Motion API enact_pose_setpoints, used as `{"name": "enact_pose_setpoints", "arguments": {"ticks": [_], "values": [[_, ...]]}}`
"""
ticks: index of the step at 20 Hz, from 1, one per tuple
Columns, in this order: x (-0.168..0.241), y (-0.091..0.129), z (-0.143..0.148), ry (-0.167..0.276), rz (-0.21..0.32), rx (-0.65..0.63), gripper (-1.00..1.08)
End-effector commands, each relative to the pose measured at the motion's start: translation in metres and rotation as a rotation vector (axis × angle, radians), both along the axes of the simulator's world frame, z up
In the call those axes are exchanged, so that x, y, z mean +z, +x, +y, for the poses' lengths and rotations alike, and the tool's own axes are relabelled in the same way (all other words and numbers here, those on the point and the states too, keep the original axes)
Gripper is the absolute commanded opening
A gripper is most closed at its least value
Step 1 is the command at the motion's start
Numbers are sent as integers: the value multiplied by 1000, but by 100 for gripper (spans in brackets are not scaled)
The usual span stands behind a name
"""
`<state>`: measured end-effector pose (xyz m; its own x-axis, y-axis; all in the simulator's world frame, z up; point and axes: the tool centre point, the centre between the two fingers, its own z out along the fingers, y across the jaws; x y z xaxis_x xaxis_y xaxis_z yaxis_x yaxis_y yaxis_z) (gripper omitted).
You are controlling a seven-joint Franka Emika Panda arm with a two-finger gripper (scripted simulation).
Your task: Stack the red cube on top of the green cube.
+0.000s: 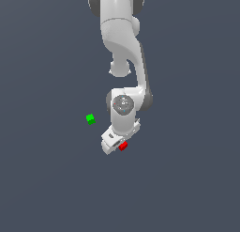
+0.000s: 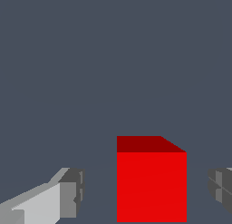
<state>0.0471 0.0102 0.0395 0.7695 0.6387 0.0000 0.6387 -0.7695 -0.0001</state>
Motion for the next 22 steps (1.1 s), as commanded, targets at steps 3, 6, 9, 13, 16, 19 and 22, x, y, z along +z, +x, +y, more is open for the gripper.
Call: {"name": "enact_pose_setpoints", "arguments": {"ticks": [3, 6, 9, 13, 16, 19, 22], "values": [[-17, 0, 0, 0, 0, 2, 100], [-20, 1, 0, 0, 0, 2, 100], [-20, 1, 0, 0, 0, 2, -100], [-20, 1, 0, 0, 0, 2, -100], [-20, 1, 0, 0, 0, 2, -100], [-19, 1, 0, 0, 0, 2, -100], [-15, 1, 0, 0, 0, 2, -100]]}}
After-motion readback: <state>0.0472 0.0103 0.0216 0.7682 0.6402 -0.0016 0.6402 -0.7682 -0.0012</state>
